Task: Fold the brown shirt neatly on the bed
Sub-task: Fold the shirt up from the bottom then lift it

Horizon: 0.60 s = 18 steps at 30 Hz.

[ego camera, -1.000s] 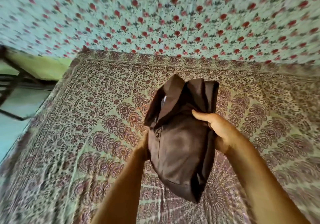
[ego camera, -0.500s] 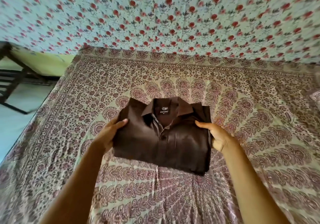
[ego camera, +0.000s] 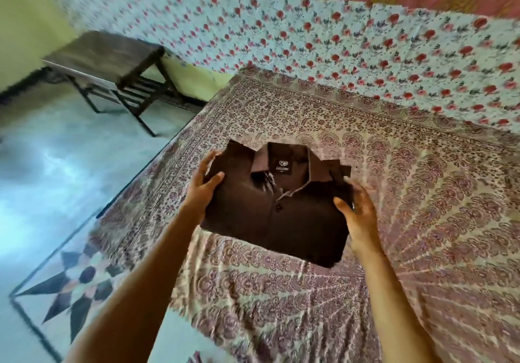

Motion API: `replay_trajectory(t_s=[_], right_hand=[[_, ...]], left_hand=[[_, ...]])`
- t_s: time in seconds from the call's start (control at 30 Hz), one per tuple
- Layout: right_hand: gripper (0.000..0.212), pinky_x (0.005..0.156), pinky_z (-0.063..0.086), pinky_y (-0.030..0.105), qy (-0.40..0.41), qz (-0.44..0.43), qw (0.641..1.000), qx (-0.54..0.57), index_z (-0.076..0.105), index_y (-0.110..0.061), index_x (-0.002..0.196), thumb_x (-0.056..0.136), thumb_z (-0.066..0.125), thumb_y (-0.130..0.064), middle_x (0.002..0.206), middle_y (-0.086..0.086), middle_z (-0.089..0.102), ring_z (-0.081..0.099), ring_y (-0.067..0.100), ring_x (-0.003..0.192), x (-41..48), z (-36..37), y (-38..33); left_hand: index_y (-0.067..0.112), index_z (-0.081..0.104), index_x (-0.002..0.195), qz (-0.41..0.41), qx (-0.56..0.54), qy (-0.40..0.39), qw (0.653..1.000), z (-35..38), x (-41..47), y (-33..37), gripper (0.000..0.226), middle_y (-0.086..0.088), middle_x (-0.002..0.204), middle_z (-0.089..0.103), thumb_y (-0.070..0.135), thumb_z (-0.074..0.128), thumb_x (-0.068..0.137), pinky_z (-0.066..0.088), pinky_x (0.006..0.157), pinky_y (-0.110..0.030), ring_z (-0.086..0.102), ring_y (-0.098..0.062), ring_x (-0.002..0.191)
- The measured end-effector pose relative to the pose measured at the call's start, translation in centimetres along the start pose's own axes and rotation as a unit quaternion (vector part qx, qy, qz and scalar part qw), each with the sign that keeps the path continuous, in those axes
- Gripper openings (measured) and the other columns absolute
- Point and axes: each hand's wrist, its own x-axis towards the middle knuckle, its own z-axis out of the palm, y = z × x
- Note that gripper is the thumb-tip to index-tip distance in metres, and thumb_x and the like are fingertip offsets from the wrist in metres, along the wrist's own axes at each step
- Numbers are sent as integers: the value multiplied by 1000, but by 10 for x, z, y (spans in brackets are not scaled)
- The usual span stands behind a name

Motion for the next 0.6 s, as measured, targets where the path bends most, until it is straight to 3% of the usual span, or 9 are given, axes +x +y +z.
replay_trajectory(t_s=[0.07, 0.1, 0.2, 0.27, 0.37, 0.47, 0.53, 0.6], right_hand=[[47, 96, 44, 18, -39, -7, 999, -22, 58, -44, 116, 87, 59, -8, 134, -1, 50, 47, 11, 123, -15, 29, 1], [47, 96, 44, 17, -54, -8, 998, -22, 56, -44, 118, 88, 59, -9, 134, -2, 50, 47, 11, 123, -22, 45, 4], [48, 104, 40, 30, -77, 2, 996, -39, 46, -22, 133, 88, 59, -12, 139, 1, 46, 44, 15, 127, -47, 99, 9], [54, 107, 37, 36, -100, 8, 994, -51, 42, -17, 138, 87, 61, -15, 143, 1, 42, 42, 15, 130, -69, 146, 12], [60, 107, 35, 30, -131, 0, 988, -76, 34, -17, 142, 87, 60, -17, 147, -2, 34, 36, 11, 132, -100, 216, 20], [63, 115, 19, 34, -152, -20, 979, -132, 24, -20, 146, 91, 55, -23, 154, -4, 19, 17, 10, 141, -131, 284, 30], [66, 115, 13, 29, -154, -34, 975, -155, 18, -21, 148, 92, 54, -21, 154, -10, 11, 9, 6, 141, -148, 318, 38], [70, 114, 11, 27, -158, -43, 972, -167, 14, -22, 148, 92, 55, -19, 150, -16, 7, 4, 3, 140, -161, 347, 48]], left_hand=[[43, 52, 121, 24, 19, 0, 1000, -41, -13, 0, 56, 0, 127, 57, -3, 52, 89, 52, 89, -42, 60, -21, 109], [43, 56, 118, 41, 37, 1, 998, -62, -20, -1, 55, -1, 133, 54, -3, 52, 89, 48, 95, -42, 55, -23, 118], [32, 63, 111, 82, 100, 1, 992, -132, -42, -5, 45, 14, 121, 61, -5, 52, 88, 40, 103, -37, 52, -7, 119], [22, 60, 118, 78, 113, 7, 990, -185, -57, -9, 41, 8, 121, 60, -5, 50, 90, 41, 104, -38, 52, -12, 120], [18, 53, 129, 64, 130, 26, 989, -265, -68, -13, 45, 1, 131, 52, -4, 51, 90, 42, 103, -34, 49, -18, 124], [20, 48, 133, 57, 154, 23, 986, -340, -74, -14, 57, -2, 135, 50, -10, 55, 85, 44, 98, -22, 53, 2, 114], [26, 46, 131, 58, 184, 12, 981, -376, -73, -14, 63, 1, 132, 50, -13, 54, 83, 45, 83, -7, 53, 21, 95], [31, 46, 128, 50, 213, 13, 976, -408, -64, -17, 65, 6, 128, 50, -13, 54, 82, 45, 75, -3, 54, 22, 87]])
